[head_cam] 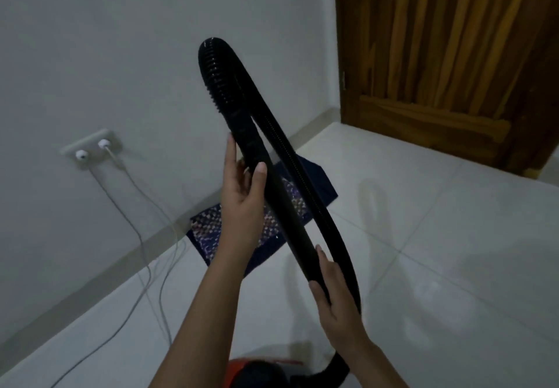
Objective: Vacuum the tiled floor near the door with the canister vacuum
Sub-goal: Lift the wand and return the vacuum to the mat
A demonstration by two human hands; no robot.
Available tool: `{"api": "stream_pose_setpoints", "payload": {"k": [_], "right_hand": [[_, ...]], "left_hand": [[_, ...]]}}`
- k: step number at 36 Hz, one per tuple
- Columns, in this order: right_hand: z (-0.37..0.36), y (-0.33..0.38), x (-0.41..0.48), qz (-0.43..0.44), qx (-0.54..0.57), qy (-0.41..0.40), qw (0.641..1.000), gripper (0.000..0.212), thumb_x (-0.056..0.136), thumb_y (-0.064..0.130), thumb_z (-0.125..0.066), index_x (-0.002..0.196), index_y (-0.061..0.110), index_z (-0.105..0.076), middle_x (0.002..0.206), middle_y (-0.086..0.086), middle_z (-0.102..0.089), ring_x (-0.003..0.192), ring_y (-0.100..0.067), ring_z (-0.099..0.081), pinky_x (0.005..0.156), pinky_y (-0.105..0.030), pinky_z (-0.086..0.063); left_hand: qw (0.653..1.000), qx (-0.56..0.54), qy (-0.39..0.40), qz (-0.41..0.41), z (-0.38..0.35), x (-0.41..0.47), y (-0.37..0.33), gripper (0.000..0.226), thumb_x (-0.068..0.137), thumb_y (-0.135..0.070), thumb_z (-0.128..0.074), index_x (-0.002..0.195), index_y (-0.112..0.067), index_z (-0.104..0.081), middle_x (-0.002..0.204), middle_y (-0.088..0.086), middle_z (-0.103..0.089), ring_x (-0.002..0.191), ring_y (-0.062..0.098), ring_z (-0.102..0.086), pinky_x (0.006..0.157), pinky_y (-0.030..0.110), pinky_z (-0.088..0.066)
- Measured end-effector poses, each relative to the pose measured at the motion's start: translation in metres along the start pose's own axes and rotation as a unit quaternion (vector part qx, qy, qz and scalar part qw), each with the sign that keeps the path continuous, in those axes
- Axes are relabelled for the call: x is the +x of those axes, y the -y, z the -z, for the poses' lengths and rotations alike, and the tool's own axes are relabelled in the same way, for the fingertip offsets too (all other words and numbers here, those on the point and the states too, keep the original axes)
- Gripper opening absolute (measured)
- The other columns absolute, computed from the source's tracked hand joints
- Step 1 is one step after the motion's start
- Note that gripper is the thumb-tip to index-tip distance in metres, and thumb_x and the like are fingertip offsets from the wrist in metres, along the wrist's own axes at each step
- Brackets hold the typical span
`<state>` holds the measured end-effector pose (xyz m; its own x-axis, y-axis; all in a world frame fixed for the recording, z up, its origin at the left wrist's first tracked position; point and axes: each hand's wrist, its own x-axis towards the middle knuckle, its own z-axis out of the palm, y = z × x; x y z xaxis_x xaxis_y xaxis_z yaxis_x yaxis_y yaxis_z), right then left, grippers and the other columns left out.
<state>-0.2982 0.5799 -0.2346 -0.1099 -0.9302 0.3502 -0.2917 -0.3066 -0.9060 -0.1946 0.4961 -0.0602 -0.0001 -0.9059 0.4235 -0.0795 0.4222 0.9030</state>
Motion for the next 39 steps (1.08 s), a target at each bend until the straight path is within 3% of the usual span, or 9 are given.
{"api": "stream_pose_setpoints", "payload": {"k": [4,7,10,13,18,22,27,32,39], "right_hand": [[-0.022,-0.024,0.004,0.065,0.002,-0.020,0.998,0.050,0.097,0.056,-0.030,0.143,0.062,-0.012,0.117,0.022,-0.049,0.095,0.003,-0.056,0.077,-0.006,-0.043],[-0.038,-0.038,0.009,0.100,0.023,-0.027,0.994,0.053,0.100,0.039,-0.038,0.149,0.046,-0.019,0.122,0.008,-0.053,0.107,0.010,-0.052,0.084,-0.002,-0.040],[-0.051,-0.050,0.011,0.122,0.043,-0.020,0.991,0.051,0.101,0.023,-0.043,0.149,0.026,-0.028,0.129,0.000,-0.053,0.111,0.015,-0.049,0.086,-0.001,-0.039],[-0.060,-0.058,0.013,0.125,0.069,0.004,0.990,0.050,0.101,0.019,-0.043,0.150,0.019,-0.031,0.132,0.001,-0.052,0.110,0.019,-0.047,0.088,-0.001,-0.037],[-0.061,-0.070,0.015,0.110,0.145,0.072,0.981,0.043,0.102,0.022,-0.043,0.145,0.024,-0.039,0.134,0.017,-0.049,0.127,0.009,-0.043,0.103,-0.011,-0.035],[-0.053,-0.088,0.017,0.093,0.141,0.058,0.984,0.039,0.102,0.027,-0.038,0.138,0.041,-0.036,0.118,0.011,-0.058,0.115,-0.002,-0.054,0.098,-0.015,-0.042],[-0.043,-0.123,0.041,0.061,0.056,-0.012,0.996,0.043,0.104,0.020,-0.036,0.144,0.033,-0.030,0.130,0.004,-0.050,0.115,0.017,-0.040,0.097,-0.006,-0.031],[-0.038,-0.151,0.074,-0.015,-0.052,0.014,0.998,0.049,0.105,0.029,-0.031,0.153,0.028,-0.020,0.156,-0.007,-0.029,0.144,-0.020,-0.023,0.115,-0.033,-0.020],[-0.035,-0.147,0.082,-0.041,-0.013,0.064,0.997,0.046,0.105,0.025,-0.034,0.151,0.026,-0.029,0.148,-0.009,-0.041,0.135,-0.022,-0.037,0.108,-0.032,-0.031]], "left_hand": [[1.000,0.019,0.014,-0.015,0.003,-0.024,0.040,0.069,0.099,-0.014,-0.046,0.150,-0.039,-0.008,0.152,-0.001,-0.035,0.127,0.001,-0.048,0.106,0.027,-0.044],[0.999,0.034,0.018,-0.019,0.005,-0.049,0.072,0.073,0.099,-0.012,-0.046,0.149,-0.043,-0.004,0.153,-0.005,-0.033,0.118,-0.009,-0.052,0.101,0.021,-0.047],[0.999,0.044,0.016,-0.017,0.010,-0.068,0.099,0.074,0.099,-0.015,-0.046,0.149,-0.044,0.000,0.149,0.002,-0.041,0.122,0.006,-0.054,0.104,0.030,-0.046],[0.998,0.065,0.015,-0.010,0.017,-0.078,0.115,0.076,0.098,-0.016,-0.046,0.148,-0.045,0.003,0.133,0.009,-0.053,0.109,0.011,-0.063,0.088,0.018,-0.053],[0.994,0.096,-0.022,-0.039,0.030,-0.084,0.132,0.076,0.099,-0.011,-0.046,0.151,-0.035,0.005,0.122,0.011,-0.055,0.110,0.030,-0.061,0.095,0.034,-0.053],[0.992,0.115,-0.038,-0.033,0.035,-0.090,0.135,0.076,0.099,-0.010,-0.045,0.151,-0.033,0.005,0.119,0.010,-0.054,0.108,0.029,-0.062,0.091,0.033,-0.055],[0.993,0.109,-0.030,-0.032,0.037,-0.093,0.130,0.077,0.099,-0.011,-0.047,0.151,-0.035,0.005,0.133,0.016,-0.048,0.111,0.023,-0.062,0.097,0.037,-0.052],[0.994,0.097,-0.019,-0.043,0.034,-0.099,0.123,0.078,0.099,-0.010,-0.046,0.151,-0.034,0.006,0.135,0.015,-0.047,0.113,0.024,-0.061,0.097,0.038,-0.053],[0.995,0.089,-0.018,-0.041,0.028,-0.110,0.118,0.078,0.098,-0.008,-0.047,0.151,-0.032,0.006,0.124,0.015,-0.053,0.112,0.029,-0.060,0.095,0.030,-0.053]]}}
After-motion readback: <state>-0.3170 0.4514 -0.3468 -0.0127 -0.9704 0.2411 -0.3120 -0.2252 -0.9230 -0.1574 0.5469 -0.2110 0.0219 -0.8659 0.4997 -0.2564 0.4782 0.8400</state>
